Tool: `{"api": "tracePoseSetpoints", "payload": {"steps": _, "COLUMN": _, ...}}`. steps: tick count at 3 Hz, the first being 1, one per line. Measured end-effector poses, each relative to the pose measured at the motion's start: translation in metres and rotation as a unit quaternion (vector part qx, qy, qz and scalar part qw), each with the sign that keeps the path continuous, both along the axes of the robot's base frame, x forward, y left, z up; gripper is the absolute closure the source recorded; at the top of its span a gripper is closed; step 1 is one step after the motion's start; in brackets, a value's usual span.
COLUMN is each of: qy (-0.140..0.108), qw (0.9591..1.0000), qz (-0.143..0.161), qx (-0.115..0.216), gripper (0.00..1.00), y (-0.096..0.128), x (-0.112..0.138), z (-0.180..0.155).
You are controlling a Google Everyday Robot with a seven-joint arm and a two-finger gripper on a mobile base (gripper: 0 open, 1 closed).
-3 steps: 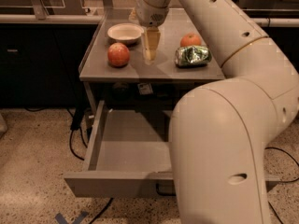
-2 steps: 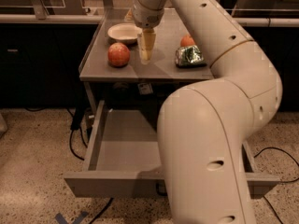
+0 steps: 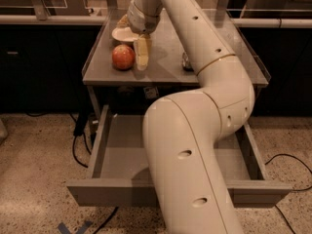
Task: Place apple into top drawer
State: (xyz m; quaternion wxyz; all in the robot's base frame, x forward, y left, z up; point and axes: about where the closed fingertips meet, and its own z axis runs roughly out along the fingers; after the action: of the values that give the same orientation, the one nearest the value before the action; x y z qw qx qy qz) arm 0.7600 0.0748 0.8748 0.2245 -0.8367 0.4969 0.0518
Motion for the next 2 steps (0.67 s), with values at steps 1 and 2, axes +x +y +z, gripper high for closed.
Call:
{"api": "tracePoseSetpoints", "payload": {"steps": 1, "qy": -0.02, "qw": 0.9989, "qz": 0.015, "qx": 0.04, "gripper": 0.0, "y": 0.033, "x": 0.017, "z": -0.004}}
{"api": "tracePoseSetpoints", "payload": {"steps": 2, "qy": 0.001, "qw": 0.9981, "qz": 0.024, "qx": 0.057, "gripper": 0.0, "y": 0.045, "x": 0.01, "z": -0.011}}
